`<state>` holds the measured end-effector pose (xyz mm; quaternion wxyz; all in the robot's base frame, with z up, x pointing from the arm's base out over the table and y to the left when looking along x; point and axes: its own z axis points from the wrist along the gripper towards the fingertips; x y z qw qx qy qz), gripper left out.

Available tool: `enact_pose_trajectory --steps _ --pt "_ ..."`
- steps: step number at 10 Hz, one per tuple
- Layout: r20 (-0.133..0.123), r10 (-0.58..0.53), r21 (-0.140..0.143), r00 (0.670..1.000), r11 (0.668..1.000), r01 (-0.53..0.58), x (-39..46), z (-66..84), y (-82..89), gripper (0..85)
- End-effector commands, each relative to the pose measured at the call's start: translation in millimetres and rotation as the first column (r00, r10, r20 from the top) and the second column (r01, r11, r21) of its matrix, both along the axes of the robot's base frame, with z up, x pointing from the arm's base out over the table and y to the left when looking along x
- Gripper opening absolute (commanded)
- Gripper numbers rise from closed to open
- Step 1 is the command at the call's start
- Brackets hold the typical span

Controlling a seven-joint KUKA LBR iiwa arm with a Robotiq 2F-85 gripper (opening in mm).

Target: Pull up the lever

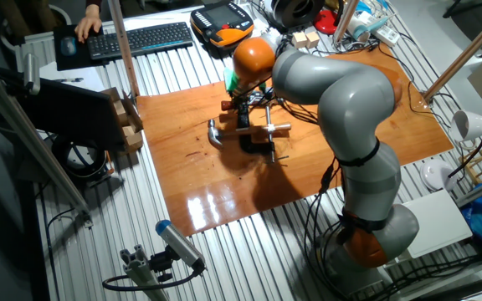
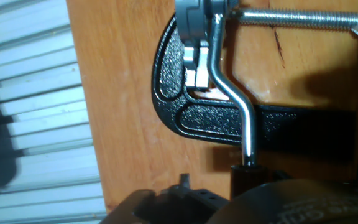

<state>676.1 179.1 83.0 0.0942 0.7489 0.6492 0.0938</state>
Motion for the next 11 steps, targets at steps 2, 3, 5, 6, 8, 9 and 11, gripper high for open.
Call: enact_pose_trajectory --steps 2,3,5,6,8,9,11 --pt "-0.008 -0.003 0.003 1.000 1.000 0.003 0.4 0.9 -0.7 68.0" --pt "-0.008 0.004 0.006 1.000 1.000 -0.004 1.3 -0.8 -3.9 68.0" --pt "0.001 0.012 0.008 1.000 1.000 -0.012 1.3 -7.9 -3.3 68.0" --pt "0.001 0.019 0.014 1.000 1.000 -0.019 1.1 -9.8 -3.3 51.0" --pt "0.001 0.031 0.017 1.000 0.999 -0.031 0.7 -11.4 -5.7 34.0" --pt "0.003 0.041 0.017 0.999 0.999 -0.041 0.1 -12.4 -7.1 34.0" --pt "0.008 0.059 0.018 0.998 0.998 -0.059 -1.3 -12.4 -9.0 0.0"
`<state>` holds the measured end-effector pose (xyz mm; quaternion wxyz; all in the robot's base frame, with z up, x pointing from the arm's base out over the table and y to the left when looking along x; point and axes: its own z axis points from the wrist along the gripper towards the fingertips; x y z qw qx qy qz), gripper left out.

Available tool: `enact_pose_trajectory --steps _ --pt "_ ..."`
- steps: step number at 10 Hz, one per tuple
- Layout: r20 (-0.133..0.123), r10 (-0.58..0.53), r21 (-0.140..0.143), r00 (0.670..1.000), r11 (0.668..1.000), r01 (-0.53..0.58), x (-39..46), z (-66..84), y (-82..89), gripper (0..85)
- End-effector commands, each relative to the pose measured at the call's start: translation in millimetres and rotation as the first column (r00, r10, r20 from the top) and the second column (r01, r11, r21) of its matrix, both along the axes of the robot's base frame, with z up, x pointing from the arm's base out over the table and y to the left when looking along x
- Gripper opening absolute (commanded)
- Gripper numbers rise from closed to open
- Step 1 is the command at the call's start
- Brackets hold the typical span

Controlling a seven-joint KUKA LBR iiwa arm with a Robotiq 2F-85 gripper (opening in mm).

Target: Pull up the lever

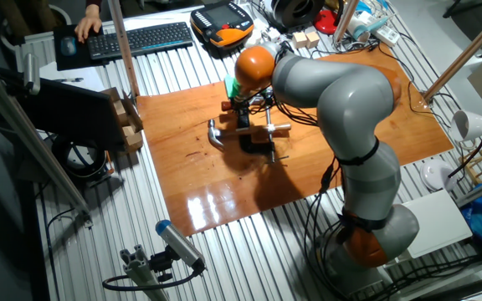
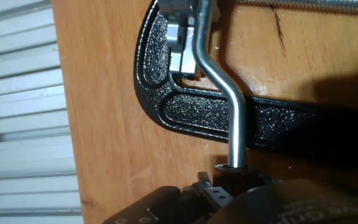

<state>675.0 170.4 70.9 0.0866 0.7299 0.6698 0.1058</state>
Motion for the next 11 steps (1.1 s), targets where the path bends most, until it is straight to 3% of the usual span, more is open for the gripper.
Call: enact_pose_trajectory --steps 1,4,7,9,11 --pt "-0.001 -0.003 0.001 1.000 1.000 0.003 -0.2 0.7 -0.6 0.0" --pt "-0.004 -0.018 -0.004 1.000 1.000 0.018 0.5 7.6 -1.9 0.0" --pt "-0.016 -0.014 0.009 1.000 1.000 0.015 2.4 18.5 -8.6 0.0" --pt "-0.035 -0.012 0.026 0.999 1.000 0.013 4.4 31.1 -15.2 0.0" --pt "-0.057 -0.010 0.065 0.998 0.998 0.014 4.9 40.5 -19.2 0.0"
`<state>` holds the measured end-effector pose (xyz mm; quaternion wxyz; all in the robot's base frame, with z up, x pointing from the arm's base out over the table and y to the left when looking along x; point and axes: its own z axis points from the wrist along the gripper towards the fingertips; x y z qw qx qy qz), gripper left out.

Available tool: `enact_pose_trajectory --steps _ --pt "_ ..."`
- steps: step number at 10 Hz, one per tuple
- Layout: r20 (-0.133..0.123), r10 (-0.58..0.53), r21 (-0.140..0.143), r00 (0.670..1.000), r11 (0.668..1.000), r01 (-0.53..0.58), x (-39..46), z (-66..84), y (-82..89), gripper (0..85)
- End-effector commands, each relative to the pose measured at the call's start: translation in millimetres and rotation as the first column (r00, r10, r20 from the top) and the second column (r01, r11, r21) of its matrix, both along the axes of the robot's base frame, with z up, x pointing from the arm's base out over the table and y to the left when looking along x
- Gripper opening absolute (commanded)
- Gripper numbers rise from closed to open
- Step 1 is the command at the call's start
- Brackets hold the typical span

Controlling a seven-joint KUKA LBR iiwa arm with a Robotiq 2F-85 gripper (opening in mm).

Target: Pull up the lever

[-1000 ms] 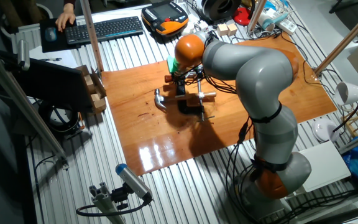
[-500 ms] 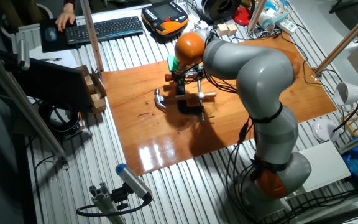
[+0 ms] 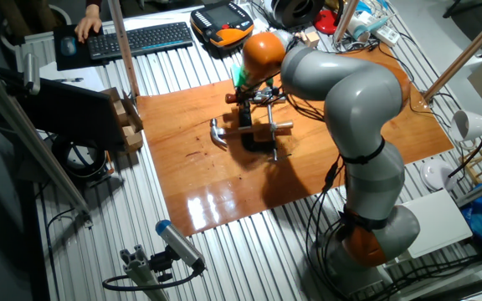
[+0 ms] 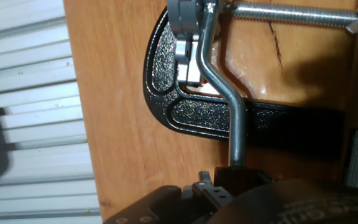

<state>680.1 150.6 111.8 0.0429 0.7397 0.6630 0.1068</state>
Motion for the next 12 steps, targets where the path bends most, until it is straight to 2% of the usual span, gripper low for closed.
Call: enact_pose_trajectory --steps 1,3,5,6,7,11,12 --pt "-0.008 0.001 0.014 1.000 1.000 -0.001 -0.6 2.1 0.0 0.0" --pt "-0.017 0.002 0.046 1.000 0.999 -0.001 -2.0 7.2 -4.5 0.0" --pt "-0.024 0.005 0.055 1.000 0.998 -0.004 -4.0 16.1 -7.6 0.0" --pt "-0.030 0.002 0.071 1.000 0.997 0.000 -4.5 20.8 -9.5 0.0" --pt "-0.037 0.002 0.101 0.999 0.995 0.001 -5.1 24.3 -11.7 0.0" --pt "-0.045 0.027 0.157 0.999 0.987 -0.019 -5.9 28.7 -24.6 0.0" --pt "-0.045 0.033 0.162 0.998 0.987 -0.025 -5.9 29.5 -27.2 0.0"
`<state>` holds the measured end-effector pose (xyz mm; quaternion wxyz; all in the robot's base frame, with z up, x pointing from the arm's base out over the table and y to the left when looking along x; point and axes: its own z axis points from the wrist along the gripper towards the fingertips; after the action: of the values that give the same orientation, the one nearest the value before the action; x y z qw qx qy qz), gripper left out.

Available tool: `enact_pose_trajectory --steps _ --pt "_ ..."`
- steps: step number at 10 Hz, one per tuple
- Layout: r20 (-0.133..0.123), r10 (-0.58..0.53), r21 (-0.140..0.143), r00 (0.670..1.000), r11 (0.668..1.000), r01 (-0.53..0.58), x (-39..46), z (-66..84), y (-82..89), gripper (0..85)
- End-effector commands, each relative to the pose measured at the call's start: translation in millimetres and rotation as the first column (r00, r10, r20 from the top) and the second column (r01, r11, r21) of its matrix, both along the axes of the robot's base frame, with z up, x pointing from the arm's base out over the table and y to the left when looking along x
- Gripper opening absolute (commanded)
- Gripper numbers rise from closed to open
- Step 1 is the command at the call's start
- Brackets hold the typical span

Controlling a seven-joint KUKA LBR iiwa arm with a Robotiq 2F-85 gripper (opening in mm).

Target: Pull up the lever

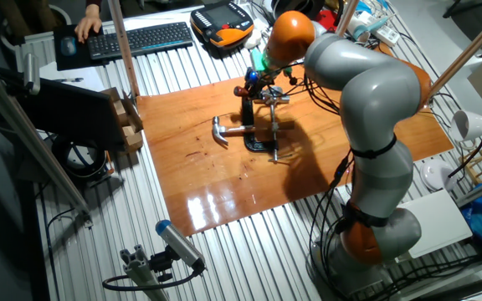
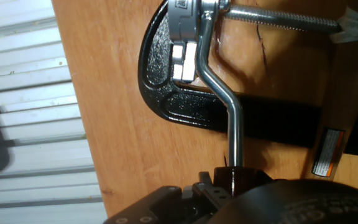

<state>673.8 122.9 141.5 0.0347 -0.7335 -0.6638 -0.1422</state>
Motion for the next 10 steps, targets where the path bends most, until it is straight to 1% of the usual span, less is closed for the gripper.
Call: enact_pose_trajectory --steps 1,2,3,4,6,8,9,10 --pt "-0.002 0.003 0.005 1.000 1.000 -0.003 0.4 2.5 -1.1 0.0" --pt "-0.007 0.006 0.017 1.000 1.000 -0.006 -0.3 5.5 -2.0 0.0" --pt "-0.016 0.009 0.032 1.000 0.999 -0.008 -1.3 9.4 -2.6 0.0" --pt "-0.027 0.010 0.042 1.000 0.999 -0.009 -2.2 13.6 -2.0 0.0" --pt "-0.033 0.016 0.047 0.999 0.999 -0.014 -4.9 20.7 -3.2 0.0" --pt "-0.040 0.029 0.086 0.999 0.996 -0.026 -5.3 25.5 -7.7 0.0" --pt "-0.040 0.036 0.101 0.999 0.994 -0.032 -5.9 27.4 -8.6 0.0" --pt "-0.039 0.039 0.122 0.998 0.992 -0.034 -6.4 29.8 -10.3 0.0"
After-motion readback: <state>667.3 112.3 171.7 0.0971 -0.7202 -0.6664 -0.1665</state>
